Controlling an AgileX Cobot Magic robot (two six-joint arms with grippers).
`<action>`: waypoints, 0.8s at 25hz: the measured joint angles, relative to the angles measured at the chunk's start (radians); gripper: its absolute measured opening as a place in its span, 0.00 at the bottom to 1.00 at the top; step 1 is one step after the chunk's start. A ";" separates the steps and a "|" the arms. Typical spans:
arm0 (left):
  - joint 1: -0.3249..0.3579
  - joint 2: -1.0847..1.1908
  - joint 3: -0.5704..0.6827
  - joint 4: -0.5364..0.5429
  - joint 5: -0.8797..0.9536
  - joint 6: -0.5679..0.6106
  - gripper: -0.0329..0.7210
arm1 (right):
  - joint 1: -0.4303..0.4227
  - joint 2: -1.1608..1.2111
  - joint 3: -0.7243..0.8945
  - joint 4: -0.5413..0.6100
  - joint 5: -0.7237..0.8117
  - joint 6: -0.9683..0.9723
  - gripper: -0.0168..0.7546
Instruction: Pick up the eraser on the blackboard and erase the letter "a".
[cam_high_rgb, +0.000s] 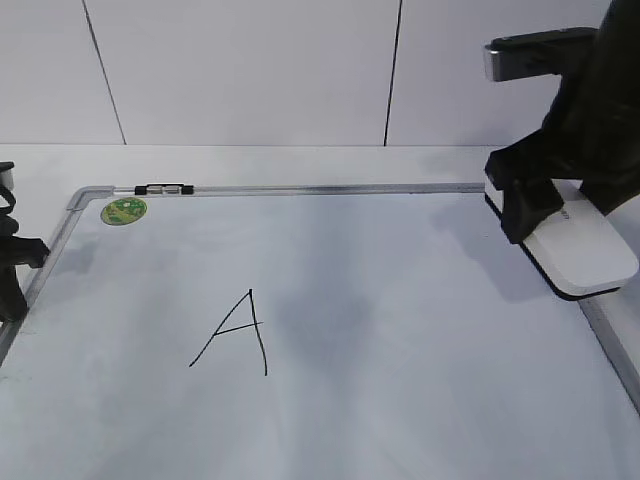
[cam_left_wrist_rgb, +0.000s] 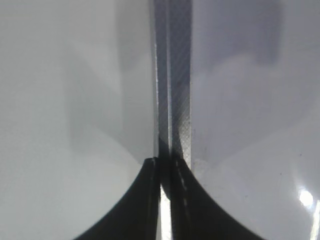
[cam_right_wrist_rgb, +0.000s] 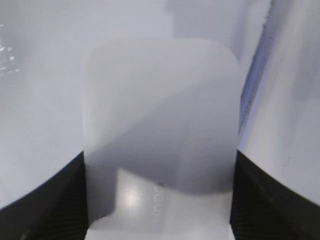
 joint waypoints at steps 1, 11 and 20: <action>0.000 0.000 0.000 0.000 0.000 0.000 0.06 | -0.019 0.000 0.000 0.000 0.000 0.000 0.74; 0.000 0.000 0.000 0.000 0.000 0.000 0.06 | -0.155 0.030 0.013 -0.011 -0.029 0.005 0.74; 0.000 0.000 0.000 -0.002 0.000 0.000 0.06 | -0.155 0.135 0.092 0.019 -0.159 0.005 0.74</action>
